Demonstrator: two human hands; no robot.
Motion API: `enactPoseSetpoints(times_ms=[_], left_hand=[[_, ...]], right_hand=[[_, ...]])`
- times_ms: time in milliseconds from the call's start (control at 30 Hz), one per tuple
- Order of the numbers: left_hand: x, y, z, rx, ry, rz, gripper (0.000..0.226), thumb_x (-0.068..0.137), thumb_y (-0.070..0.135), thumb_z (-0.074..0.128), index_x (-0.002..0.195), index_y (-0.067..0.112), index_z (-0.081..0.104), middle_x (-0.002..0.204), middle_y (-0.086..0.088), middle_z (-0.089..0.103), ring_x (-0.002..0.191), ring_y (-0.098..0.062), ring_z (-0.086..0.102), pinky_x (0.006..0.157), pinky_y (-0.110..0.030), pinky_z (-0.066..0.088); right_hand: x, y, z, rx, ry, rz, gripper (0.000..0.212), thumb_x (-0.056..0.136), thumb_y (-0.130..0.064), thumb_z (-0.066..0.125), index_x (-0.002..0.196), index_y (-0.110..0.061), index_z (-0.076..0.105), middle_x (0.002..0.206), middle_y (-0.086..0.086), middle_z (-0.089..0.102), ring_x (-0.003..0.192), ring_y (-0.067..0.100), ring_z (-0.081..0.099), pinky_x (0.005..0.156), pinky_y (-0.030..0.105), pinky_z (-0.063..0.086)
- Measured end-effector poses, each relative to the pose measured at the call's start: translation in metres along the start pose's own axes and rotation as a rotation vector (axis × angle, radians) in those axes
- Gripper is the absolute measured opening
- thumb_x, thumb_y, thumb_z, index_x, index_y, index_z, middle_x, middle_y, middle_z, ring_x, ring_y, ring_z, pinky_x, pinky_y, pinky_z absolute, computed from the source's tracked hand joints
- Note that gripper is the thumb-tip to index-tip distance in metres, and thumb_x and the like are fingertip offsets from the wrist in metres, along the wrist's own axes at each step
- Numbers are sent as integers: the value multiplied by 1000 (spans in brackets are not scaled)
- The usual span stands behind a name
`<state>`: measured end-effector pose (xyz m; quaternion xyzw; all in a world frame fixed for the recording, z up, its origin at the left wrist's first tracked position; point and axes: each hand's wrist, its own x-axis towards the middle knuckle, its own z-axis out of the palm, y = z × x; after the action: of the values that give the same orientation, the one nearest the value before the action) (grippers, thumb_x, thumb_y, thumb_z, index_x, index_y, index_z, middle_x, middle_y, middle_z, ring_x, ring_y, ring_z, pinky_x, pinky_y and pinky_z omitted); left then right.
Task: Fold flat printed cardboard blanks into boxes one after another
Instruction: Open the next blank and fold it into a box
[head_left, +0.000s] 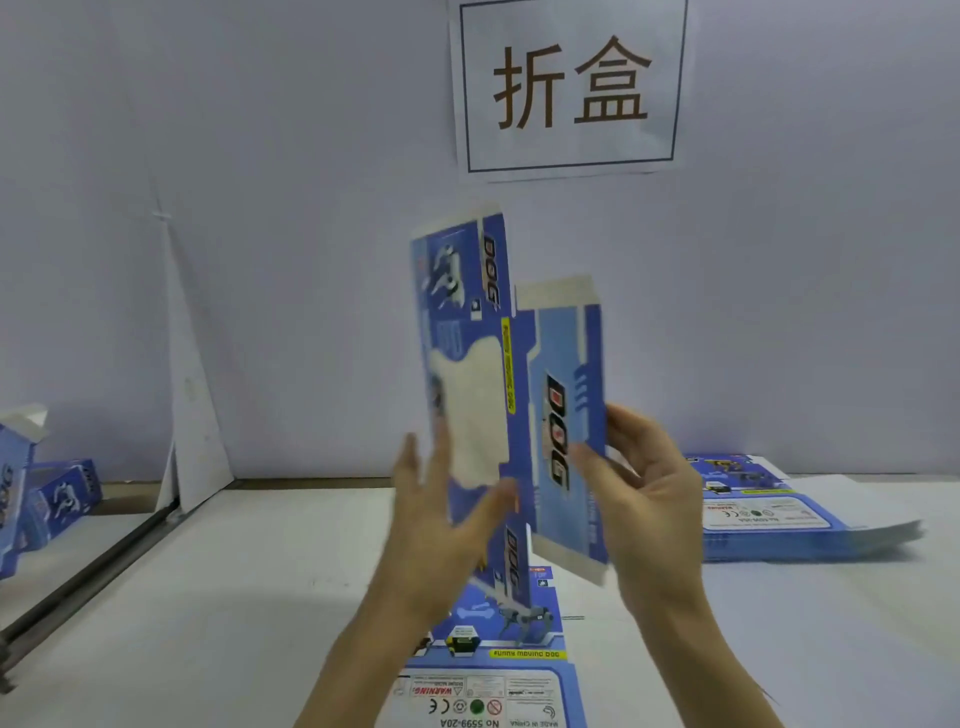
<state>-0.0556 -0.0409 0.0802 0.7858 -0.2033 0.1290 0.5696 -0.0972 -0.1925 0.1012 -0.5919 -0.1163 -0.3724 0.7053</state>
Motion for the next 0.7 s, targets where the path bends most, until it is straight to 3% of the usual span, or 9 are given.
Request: enactPoseSetpoints(times_ms=[67,100,167,267,333,400,500,567,700], left_hand=[[-9,11,13,-298,-226,59,86,60,83,62,136,59,29,145,19,43,136,2,35,110,-25,34],[-11,14,16,-443,-276,53,83,59,79,67,132,51,40,131,16,58,127,-4,50,102,-27,45],[-8,12,12,-618,-229,24,65,69,61,72,123,30,54,114,2,70,110,-16,65,83,-29,55],[-2,13,-4,-641,-73,-37,37,79,37,62,113,22,65,104,-9,73,95,-27,70,75,-37,59],[2,9,-15,-597,-16,4,26,78,33,59,103,36,67,104,-4,73,95,-26,70,77,-39,58],[4,10,-23,-575,38,39,23,79,32,60,99,44,63,101,-1,73,91,-25,71,67,-35,59],[5,9,-26,-611,104,17,25,89,21,58,107,38,57,95,1,73,80,-21,73,53,-28,56],[4,11,-29,-630,106,-2,32,82,20,67,110,33,57,94,0,74,79,-20,73,53,-26,56],[-3,7,-38,-795,-197,-20,71,41,36,93,105,27,65,98,-1,74,88,-18,72,61,-27,58]], right_hand=[[-10,-3,13,30,-264,-37,29,86,3,64,104,-19,70,103,-5,74,95,10,70,76,21,55],[-14,-5,17,-8,-415,-35,27,88,-3,60,106,-20,72,110,-5,72,104,9,67,83,22,54],[-14,-5,15,-128,-526,-49,30,90,-14,52,109,-28,71,123,-13,66,120,5,57,97,24,48],[-3,-2,-2,-402,-312,-61,36,92,-28,57,128,-36,57,139,-25,49,133,-2,39,106,20,38],[5,1,-19,-642,-279,18,63,87,-45,63,143,-36,37,152,-18,30,140,3,27,111,37,37],[11,1,-35,-743,-382,81,88,68,-64,64,145,-45,26,156,-23,12,142,3,19,111,38,37],[12,3,-42,-858,-617,55,97,53,-81,67,137,-62,21,150,-38,-5,139,-5,13,108,29,31],[12,5,-38,-883,-592,-1,93,54,-80,66,135,-60,28,150,-36,0,136,-5,16,106,26,31],[10,9,-33,-904,-308,-232,77,67,-61,64,136,-29,48,140,-18,32,127,1,35,84,-8,31]])
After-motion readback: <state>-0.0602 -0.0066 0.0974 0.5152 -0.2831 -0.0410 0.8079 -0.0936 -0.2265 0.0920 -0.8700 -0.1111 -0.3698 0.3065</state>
